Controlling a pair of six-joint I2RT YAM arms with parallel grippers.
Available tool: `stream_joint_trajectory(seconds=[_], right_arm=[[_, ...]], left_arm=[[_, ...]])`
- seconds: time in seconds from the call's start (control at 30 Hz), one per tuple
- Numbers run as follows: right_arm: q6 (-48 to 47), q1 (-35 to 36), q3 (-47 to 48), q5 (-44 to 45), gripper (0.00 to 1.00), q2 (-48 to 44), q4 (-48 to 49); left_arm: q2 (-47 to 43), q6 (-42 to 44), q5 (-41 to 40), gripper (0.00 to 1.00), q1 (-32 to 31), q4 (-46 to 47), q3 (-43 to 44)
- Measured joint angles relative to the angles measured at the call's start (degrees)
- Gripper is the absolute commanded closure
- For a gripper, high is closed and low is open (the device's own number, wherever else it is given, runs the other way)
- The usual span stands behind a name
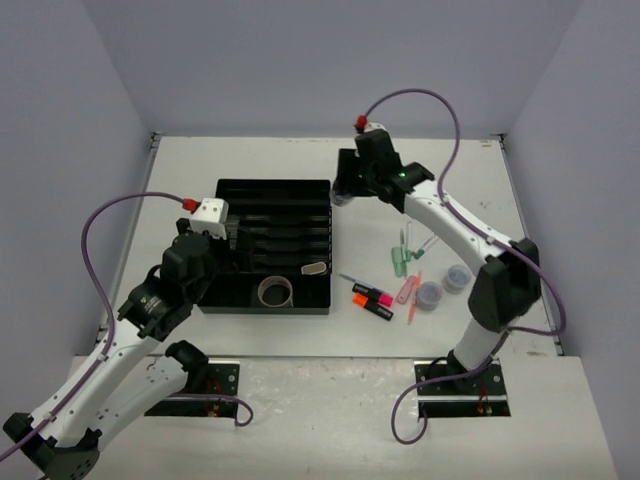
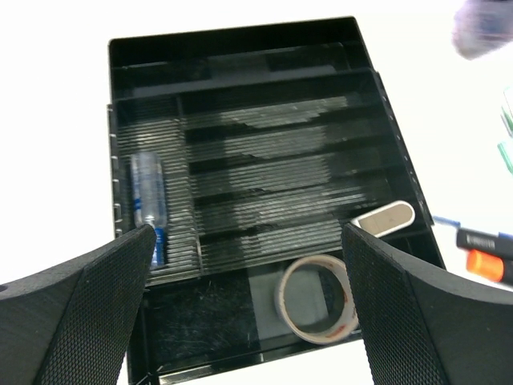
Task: Sort the stationery into containers
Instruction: Pick up the stationery from the center of the board, then place the stationery in the storage box.
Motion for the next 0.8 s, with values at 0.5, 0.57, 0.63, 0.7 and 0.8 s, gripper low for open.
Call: stream_joint_trajectory(seconds=[0.5,0.57,0.63,0.7,0.8], right_arm=[[-2.8,4.9,44.8,-5.5,0.67,40.3,-6.3],[-3.2,4.6,46.0,-5.5,0.63,41.9,-6.7],[-3.5,4.3,46.2,-5.4,0.56,42.6,-7.3],[-3.8,4.0,46.2,-5.4,0.43,42.8,-8.0],[-4.2,3.6,45.7,-5.4,0.04,42.8,-8.0]], left_arm=[[-0.7,-0.2,-1.7,0.0,0.9,0.0,0.0],[-0.7,-0.2,-1.5,0.0,0.9,0.0,0.0],[-0.7,-0.2,-1.2,0.0,0.9,0.0,0.0],[-0.7,-0.2,-0.9,0.0,0.9,0.0,0.0],[-0.5,-0.2,-0.6,0.0,0.9,0.0,0.0]])
